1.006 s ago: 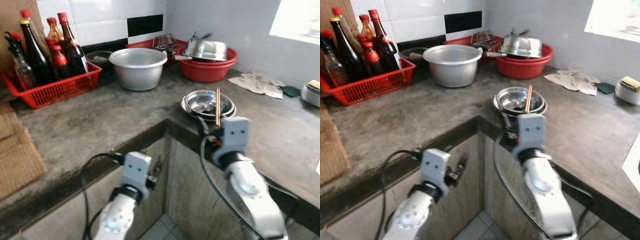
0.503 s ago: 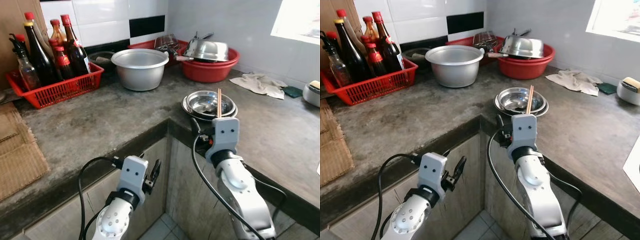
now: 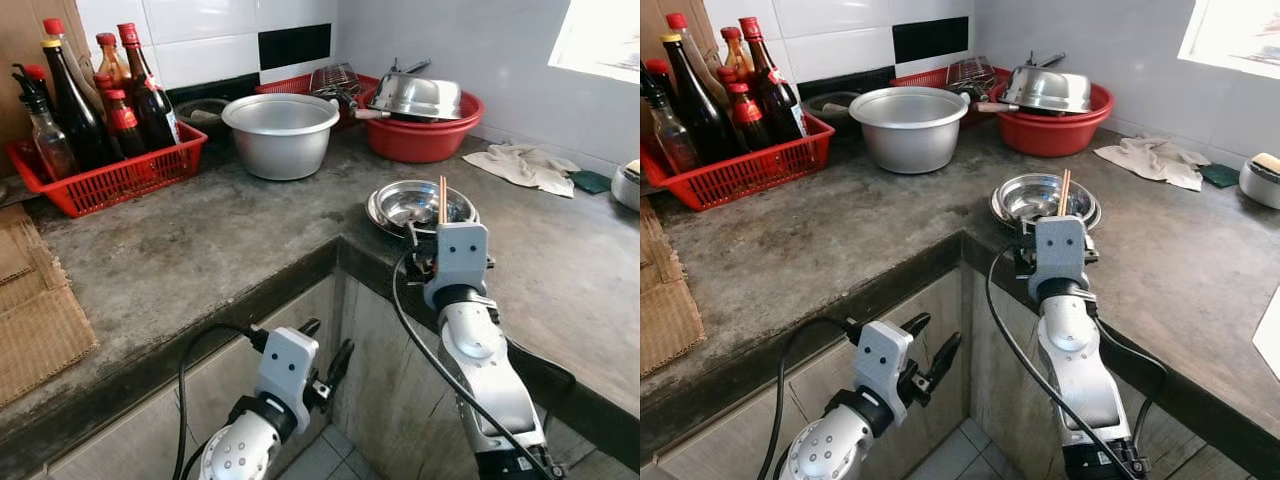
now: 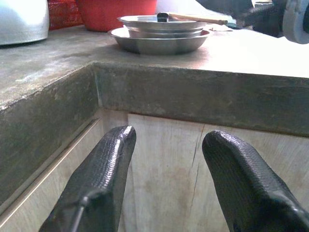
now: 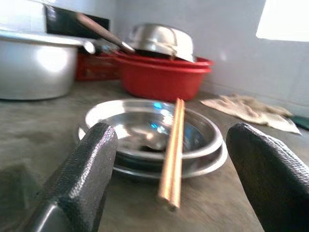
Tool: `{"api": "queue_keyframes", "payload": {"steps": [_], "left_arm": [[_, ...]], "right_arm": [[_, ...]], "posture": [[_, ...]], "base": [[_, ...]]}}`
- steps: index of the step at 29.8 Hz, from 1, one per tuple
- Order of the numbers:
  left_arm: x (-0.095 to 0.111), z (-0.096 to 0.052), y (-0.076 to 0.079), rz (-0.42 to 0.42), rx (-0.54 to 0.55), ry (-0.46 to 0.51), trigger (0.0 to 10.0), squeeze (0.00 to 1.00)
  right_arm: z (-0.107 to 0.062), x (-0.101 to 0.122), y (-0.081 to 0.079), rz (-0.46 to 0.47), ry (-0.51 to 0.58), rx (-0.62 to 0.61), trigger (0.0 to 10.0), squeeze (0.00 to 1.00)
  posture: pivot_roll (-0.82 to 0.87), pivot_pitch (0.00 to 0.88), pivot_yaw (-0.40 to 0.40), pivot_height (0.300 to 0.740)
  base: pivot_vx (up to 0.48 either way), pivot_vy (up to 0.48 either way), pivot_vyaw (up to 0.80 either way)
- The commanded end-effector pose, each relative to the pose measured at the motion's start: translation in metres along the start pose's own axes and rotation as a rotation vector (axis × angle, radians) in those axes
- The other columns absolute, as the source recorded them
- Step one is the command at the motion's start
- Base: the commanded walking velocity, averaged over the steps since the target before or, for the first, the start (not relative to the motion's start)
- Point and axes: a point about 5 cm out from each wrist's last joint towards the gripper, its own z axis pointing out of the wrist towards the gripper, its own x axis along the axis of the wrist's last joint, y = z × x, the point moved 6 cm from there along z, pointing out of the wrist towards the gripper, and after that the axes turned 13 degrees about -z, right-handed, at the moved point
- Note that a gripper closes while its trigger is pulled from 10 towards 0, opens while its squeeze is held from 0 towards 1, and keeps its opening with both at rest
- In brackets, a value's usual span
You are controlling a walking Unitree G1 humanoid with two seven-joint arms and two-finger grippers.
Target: Kitchen organization
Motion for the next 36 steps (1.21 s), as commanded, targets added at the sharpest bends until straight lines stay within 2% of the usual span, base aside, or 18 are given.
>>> {"api": "queue_keyframes", "payload": {"steps": [1, 5, 8, 19, 32, 33, 34, 35, 36], "left_arm": [[0.004, 0.0, 0.003, 0.005, -0.017, 0.012, 10.0, 0.0], [0.005, 0.001, 0.002, 0.003, -0.016, 0.017, 10.0, 0.0], [0.007, 0.001, 0.003, 0.008, -0.021, 0.024, 10.0, 0.0], [0.018, 0.0, 0.014, -0.011, -0.077, 0.083, 10.0, 0.0], [0.018, 0.0, 0.013, -0.012, -0.078, 0.086, 10.0, 0.0], [0.018, 0.0, 0.013, -0.013, -0.077, 0.086, 10.0, 0.0], [0.017, 0.0, 0.013, -0.013, -0.077, 0.086, 10.0, 0.0], [0.017, 0.0, 0.013, -0.012, -0.076, 0.086, 10.0, 0.0], [0.017, 0.0, 0.013, -0.012, -0.075, 0.085, 10.0, 0.0]], "right_arm": [[0.001, -0.008, 0.001, 0.013, -0.04, -0.015, 10.0, 0.0], [0.001, -0.017, -0.005, 0.088, -0.084, 0.005, 10.0, 0.0], [0.001, -0.018, -0.007, 0.1, -0.092, 0.009, 10.0, 0.0], [0.005, -0.026, -0.009, 0.124, -0.128, 0.016, 10.0, 0.0], [0.012, -0.027, -0.008, 0.142, -0.132, 0.023, 10.0, 0.0], [0.012, -0.027, -0.008, 0.143, -0.13, 0.023, 4.8, 0.0], [0.012, -0.027, -0.008, 0.144, -0.129, 0.024, 4.8, 0.0], [0.013, -0.026, -0.008, 0.148, -0.127, 0.028, 0.0, 0.0], [0.013, -0.026, -0.009, 0.151, -0.125, 0.031, 0.0, 0.0]], "posture": [[0.06, 0.019, -0.043, 0.74], [0.06, 0.026, -0.045, 0.74], [0.06, 0.025, -0.045, 0.74], [0.06, 0.024, -0.044, 0.74], [0.06, 0.025, -0.047, 0.74], [0.06, 0.025, -0.045, 0.74], [0.06, 0.025, -0.045, 0.74], [0.06, 0.026, -0.046, 0.74], [0.06, 0.026, -0.046, 0.74]], "base": [[0.0, 0.0, 0.0], [0.0, 0.0, 0.0], [0.0, 0.0, 0.0], [0.0, 0.0, 0.0], [0.0, 0.0, 0.0], [0.0, 0.0, 0.0], [0.0, 0.0, 0.0], [0.0, 0.0, 0.0], [0.0, 0.0, 0.0]]}}
